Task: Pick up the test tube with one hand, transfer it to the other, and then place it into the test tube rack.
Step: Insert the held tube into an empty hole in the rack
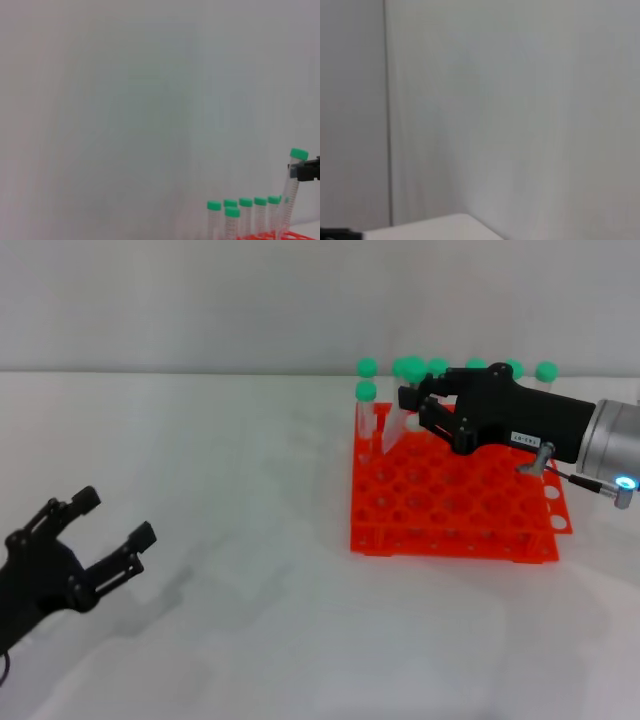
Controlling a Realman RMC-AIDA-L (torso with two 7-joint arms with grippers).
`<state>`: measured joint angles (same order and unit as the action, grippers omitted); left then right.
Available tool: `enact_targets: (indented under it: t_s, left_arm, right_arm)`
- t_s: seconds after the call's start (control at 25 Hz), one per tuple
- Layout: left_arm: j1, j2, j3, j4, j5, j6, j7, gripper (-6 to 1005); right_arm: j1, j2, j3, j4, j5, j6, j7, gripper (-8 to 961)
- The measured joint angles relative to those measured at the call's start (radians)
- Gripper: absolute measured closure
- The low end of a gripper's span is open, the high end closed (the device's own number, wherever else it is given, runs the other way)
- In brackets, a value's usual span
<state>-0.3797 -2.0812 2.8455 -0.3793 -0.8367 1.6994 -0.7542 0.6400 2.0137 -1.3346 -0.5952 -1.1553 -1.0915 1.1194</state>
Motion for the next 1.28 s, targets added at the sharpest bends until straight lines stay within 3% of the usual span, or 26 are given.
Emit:
enact_targets:
  t_s: [0.2,0.56,1.28]
  left_arm:
    - [0.046,0.0,0.0,0.084,-0.025,-0.04,0.071,104]
    - [0.078,-0.002,0.0,0.12,-0.031,-0.074,0.092,104]
    - [0.088,0.001,0.0,0.133,-0.031,-0.089,0.111,103]
  right_arm:
    - [0.008,0.008,-0.007,0.017,0.005,0.053,-0.033,714]
    - [0.062,0.014,-0.126,0.026,0.113,0.179,-0.103,704]
    - [0.083,0.01,-0.18,0.027,0.126,0.318,-0.117,682]
